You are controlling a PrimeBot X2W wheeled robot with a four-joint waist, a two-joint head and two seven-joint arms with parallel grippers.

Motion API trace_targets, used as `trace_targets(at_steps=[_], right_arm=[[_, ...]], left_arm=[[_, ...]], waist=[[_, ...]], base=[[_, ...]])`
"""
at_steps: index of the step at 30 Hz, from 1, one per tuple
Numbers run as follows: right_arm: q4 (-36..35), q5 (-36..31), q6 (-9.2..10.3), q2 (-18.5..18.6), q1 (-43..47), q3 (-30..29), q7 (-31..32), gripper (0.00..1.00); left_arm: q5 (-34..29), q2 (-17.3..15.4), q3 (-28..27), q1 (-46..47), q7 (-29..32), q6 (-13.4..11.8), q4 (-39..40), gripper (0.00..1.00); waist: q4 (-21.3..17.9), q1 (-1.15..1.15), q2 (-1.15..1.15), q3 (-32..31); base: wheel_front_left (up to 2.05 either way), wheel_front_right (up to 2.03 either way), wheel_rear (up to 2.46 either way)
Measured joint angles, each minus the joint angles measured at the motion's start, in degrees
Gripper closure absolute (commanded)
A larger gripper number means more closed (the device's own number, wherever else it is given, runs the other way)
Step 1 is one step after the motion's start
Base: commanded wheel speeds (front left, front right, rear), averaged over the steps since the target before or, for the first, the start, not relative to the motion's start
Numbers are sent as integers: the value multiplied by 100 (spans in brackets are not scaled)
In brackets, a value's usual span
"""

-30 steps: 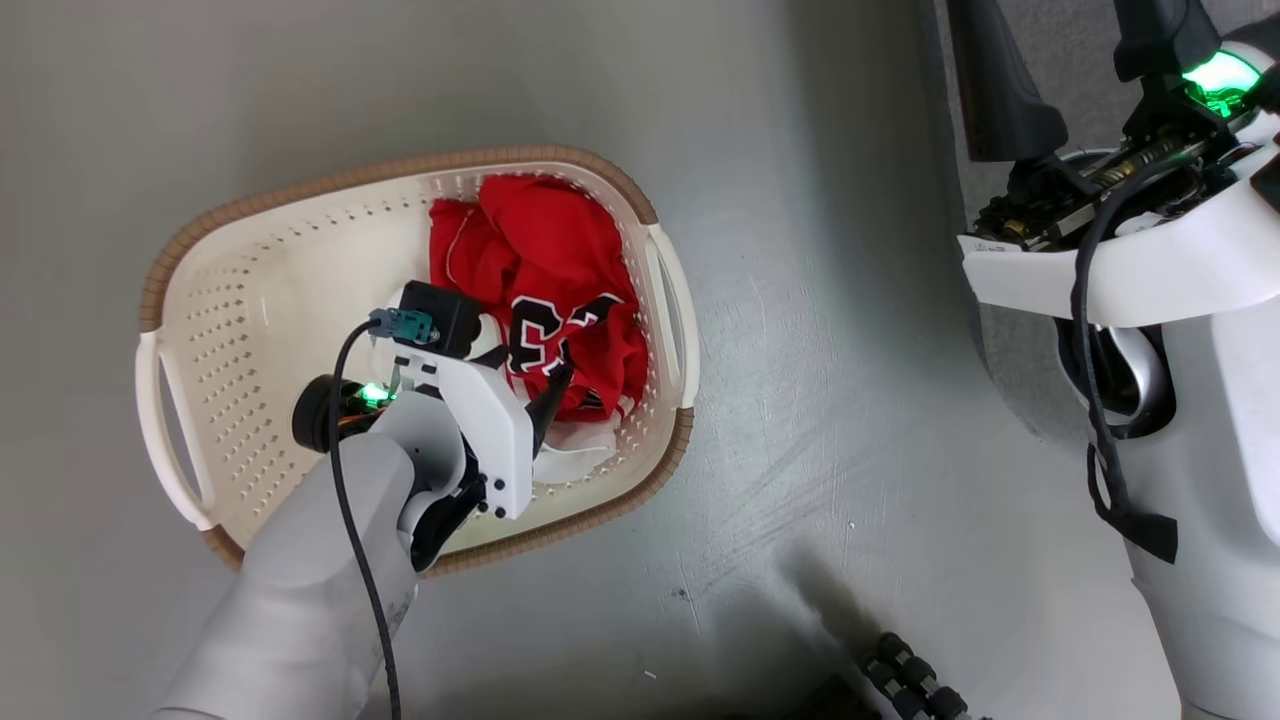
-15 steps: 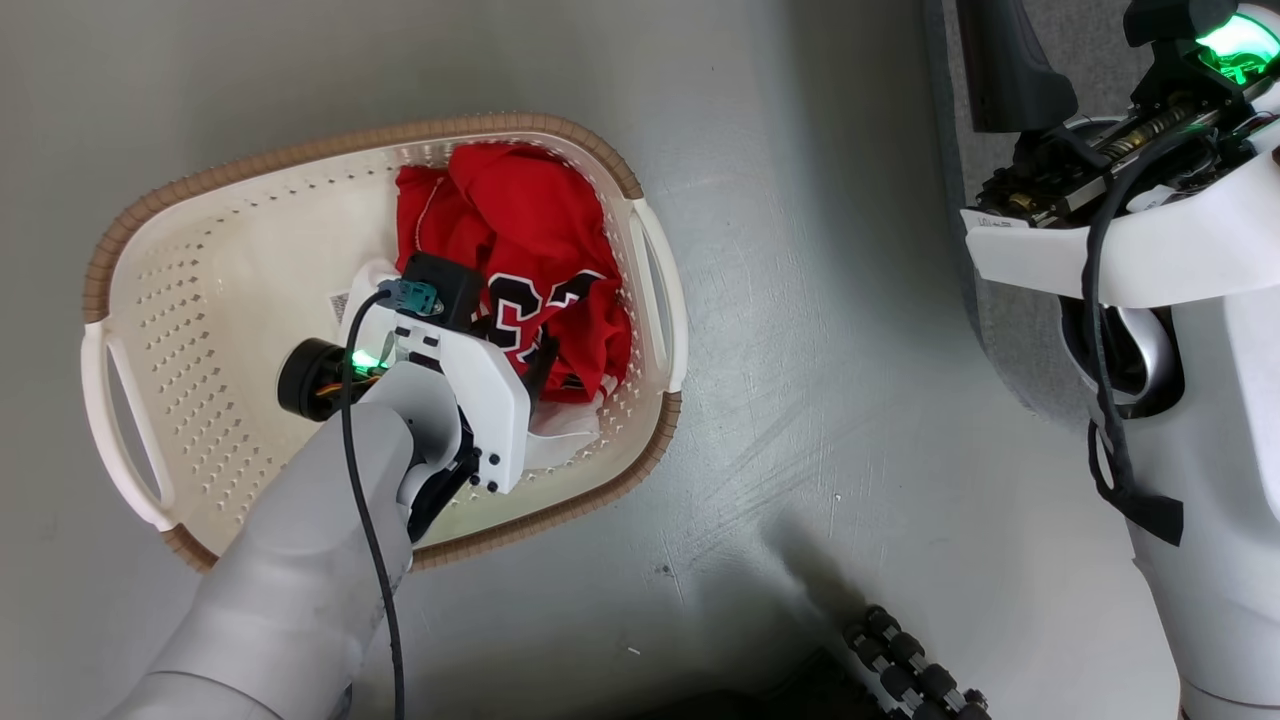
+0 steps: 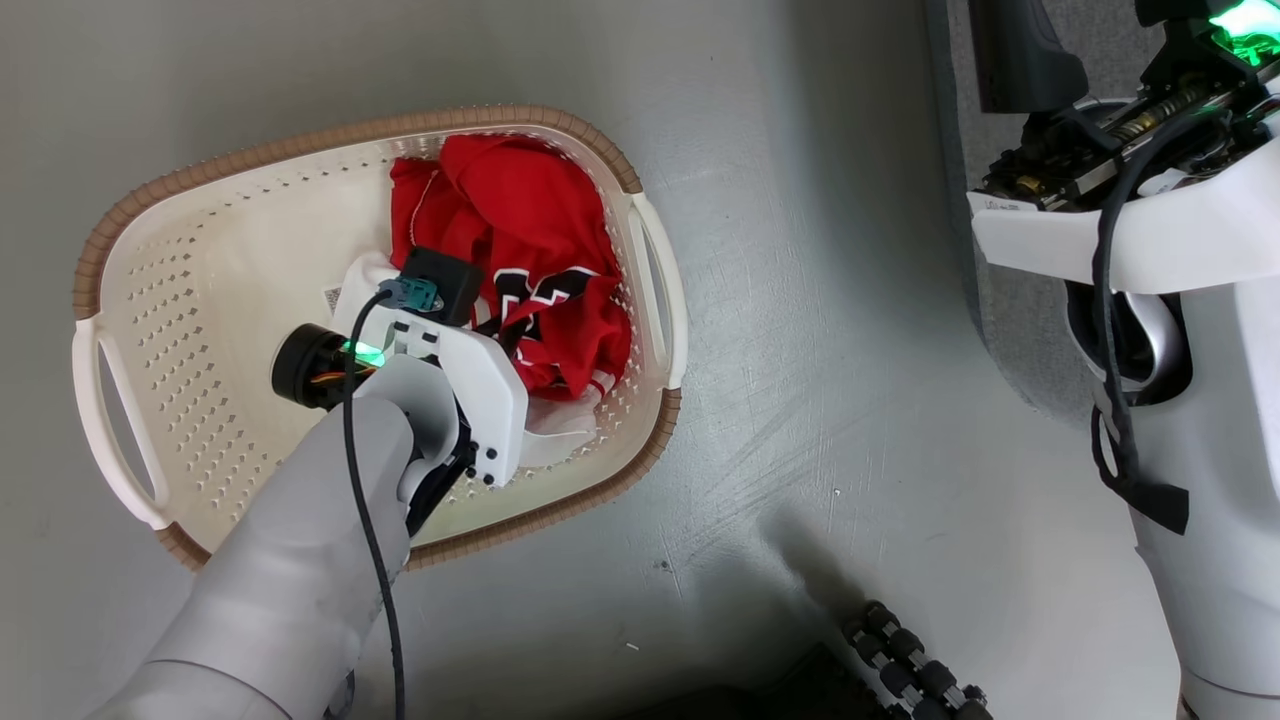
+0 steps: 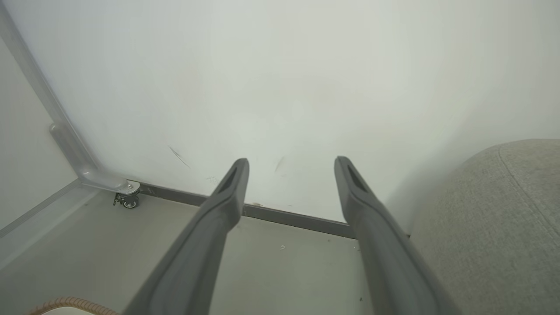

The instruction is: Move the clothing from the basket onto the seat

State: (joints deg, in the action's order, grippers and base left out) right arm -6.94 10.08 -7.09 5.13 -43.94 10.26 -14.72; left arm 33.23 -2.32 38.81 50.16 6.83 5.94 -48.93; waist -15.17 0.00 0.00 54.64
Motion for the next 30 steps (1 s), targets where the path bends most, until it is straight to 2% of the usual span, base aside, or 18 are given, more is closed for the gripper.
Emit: trace_targets(at_steps=[22,30], right_arm=[[86,-18,0,80,-38,-145,0,0],[167,-64,0,191,-24,-168,0,0]], left_arm=[[377,13,-425,-48,-1078,55,102,100],[521,11,-547,-399,-1571,79,265,100]], waist=[[276,0,0,-414],[436,0,0,-713]], base=[[0,0,0],[0,0,0]])
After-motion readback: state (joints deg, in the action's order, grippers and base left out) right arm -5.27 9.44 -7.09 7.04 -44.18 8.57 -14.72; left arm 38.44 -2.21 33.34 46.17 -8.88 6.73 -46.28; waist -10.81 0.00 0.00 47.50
